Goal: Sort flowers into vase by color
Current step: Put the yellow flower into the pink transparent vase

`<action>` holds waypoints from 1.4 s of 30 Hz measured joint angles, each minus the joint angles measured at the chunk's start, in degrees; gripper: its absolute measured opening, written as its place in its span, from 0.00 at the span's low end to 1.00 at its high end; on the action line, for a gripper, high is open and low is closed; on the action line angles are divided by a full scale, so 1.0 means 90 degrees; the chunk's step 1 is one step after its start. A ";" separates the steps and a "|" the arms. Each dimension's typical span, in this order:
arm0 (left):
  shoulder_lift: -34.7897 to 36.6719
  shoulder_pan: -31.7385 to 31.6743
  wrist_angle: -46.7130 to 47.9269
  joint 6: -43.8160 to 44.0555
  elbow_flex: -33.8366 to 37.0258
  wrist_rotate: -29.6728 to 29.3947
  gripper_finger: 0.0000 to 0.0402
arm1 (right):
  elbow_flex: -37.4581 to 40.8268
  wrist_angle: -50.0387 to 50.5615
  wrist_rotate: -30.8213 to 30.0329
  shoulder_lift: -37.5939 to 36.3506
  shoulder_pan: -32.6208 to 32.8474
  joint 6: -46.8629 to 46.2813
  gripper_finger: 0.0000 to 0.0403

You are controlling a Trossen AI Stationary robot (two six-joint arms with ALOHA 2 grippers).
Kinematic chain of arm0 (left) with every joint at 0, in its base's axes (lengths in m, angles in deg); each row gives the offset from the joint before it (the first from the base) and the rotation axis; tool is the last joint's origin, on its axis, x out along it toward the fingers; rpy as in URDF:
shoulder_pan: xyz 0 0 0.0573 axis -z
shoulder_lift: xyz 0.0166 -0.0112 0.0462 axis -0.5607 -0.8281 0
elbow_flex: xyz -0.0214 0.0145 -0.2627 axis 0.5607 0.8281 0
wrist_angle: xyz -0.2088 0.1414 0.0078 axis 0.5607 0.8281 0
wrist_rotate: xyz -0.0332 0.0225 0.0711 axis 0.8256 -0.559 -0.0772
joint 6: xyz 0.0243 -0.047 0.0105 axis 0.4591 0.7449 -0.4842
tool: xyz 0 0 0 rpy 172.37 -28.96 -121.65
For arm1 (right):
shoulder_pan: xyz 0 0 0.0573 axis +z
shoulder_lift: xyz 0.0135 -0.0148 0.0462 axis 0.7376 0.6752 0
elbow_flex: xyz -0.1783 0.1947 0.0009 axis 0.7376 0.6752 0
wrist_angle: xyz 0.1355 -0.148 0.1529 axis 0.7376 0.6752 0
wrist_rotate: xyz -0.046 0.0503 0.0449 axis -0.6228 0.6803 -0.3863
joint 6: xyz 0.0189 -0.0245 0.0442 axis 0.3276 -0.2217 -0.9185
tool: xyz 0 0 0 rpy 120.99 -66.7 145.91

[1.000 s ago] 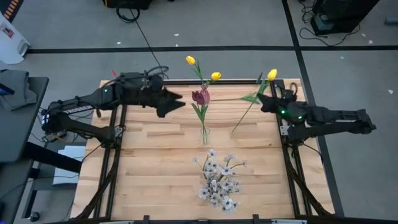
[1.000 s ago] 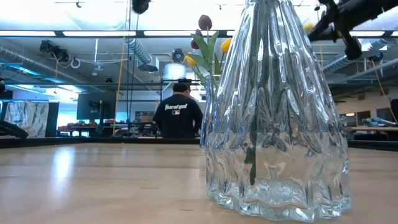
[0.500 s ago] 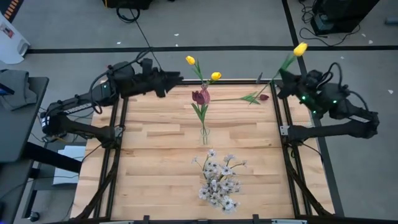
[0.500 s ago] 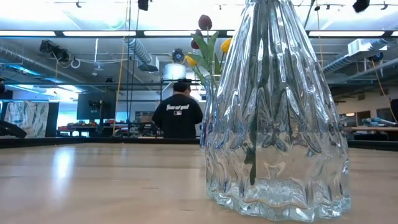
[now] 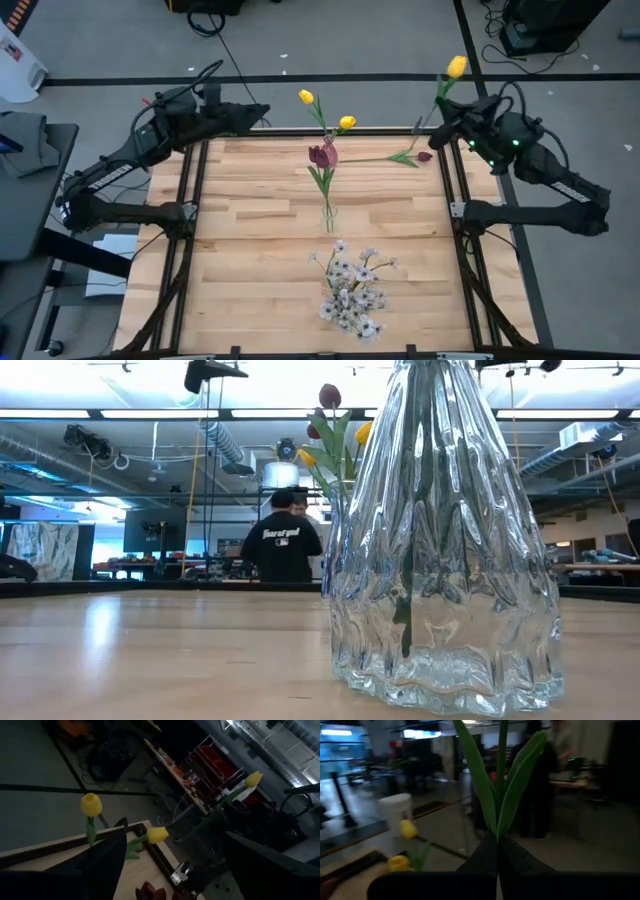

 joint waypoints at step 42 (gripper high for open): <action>0.0112 0.0024 0.0527 -0.0020 0.0023 0.0296 0.82 | -0.0116 -0.6828 0.8733 0.5097 -0.4725 -0.2737 0.02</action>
